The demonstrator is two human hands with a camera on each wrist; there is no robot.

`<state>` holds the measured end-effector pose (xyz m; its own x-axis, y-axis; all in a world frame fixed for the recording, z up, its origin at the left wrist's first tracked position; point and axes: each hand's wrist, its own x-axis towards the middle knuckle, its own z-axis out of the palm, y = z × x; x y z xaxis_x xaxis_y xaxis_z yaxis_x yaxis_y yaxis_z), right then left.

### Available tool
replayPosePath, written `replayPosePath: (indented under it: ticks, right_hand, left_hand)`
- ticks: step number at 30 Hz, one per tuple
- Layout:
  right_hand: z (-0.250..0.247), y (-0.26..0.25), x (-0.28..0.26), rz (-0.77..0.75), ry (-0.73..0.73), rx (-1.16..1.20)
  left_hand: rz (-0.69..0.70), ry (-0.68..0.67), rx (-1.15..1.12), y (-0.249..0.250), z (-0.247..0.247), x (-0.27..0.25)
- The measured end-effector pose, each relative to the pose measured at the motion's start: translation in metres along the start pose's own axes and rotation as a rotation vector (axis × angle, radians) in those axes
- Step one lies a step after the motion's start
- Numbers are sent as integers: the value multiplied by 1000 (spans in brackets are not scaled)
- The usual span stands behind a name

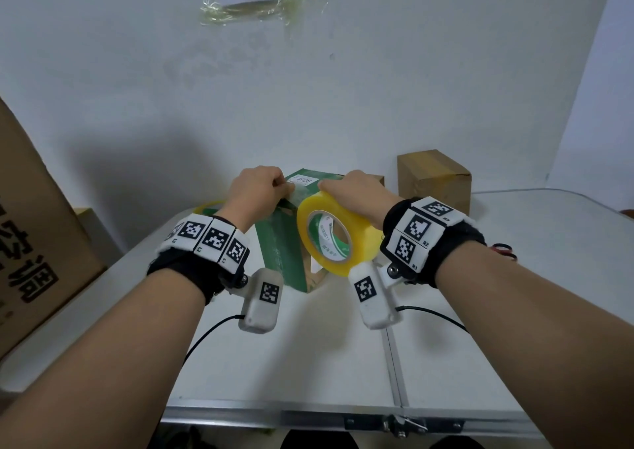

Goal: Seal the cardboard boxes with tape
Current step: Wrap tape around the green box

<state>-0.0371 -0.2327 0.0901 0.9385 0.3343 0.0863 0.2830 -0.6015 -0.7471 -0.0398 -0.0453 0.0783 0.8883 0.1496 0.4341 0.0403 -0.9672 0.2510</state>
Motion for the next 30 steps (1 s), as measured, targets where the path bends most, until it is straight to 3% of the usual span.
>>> replayPosePath:
  ticks: [13,19,27,30]
  right_hand:
    - [-7,-18,6,-16,-66,-237]
    - [-7,3,2,16,-27,98]
    - [10,7,4,-24,-56,-232]
    - [11,8,3,-34,-53,-229]
  left_hand:
    - [36,56,59,-3,6,1]
    - [31,69,-5,-9,9,1]
    - [31,64,-57,-10,11,-1]
    - [31,50,-63,-10,12,1]
